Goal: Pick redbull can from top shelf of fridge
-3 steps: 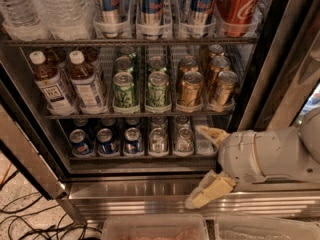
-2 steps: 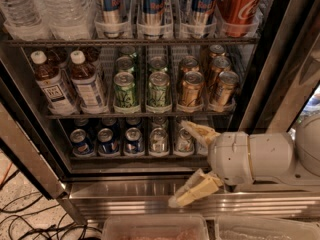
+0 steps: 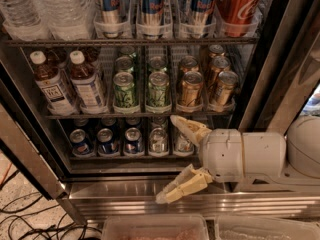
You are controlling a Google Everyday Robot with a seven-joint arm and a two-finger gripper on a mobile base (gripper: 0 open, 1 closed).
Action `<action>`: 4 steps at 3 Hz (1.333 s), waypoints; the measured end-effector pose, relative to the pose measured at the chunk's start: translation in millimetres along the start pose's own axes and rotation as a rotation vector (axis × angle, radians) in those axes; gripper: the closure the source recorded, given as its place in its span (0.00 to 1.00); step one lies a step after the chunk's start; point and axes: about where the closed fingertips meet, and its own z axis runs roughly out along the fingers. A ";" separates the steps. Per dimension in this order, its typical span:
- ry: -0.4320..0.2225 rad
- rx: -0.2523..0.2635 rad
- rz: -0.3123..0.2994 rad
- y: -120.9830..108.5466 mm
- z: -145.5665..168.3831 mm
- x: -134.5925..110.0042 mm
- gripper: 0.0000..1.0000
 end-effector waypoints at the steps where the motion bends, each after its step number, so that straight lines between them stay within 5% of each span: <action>1: -0.046 0.079 0.051 -1.8 1.3 4.0 0.00; 3: -0.323 0.273 0.116 -21.6 -7.4 -9.6 0.00; 4: -0.333 0.369 0.140 -33.1 -20.3 -18.6 0.00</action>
Offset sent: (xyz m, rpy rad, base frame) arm 0.0174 -0.0240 0.0064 0.4902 -0.0465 -0.2867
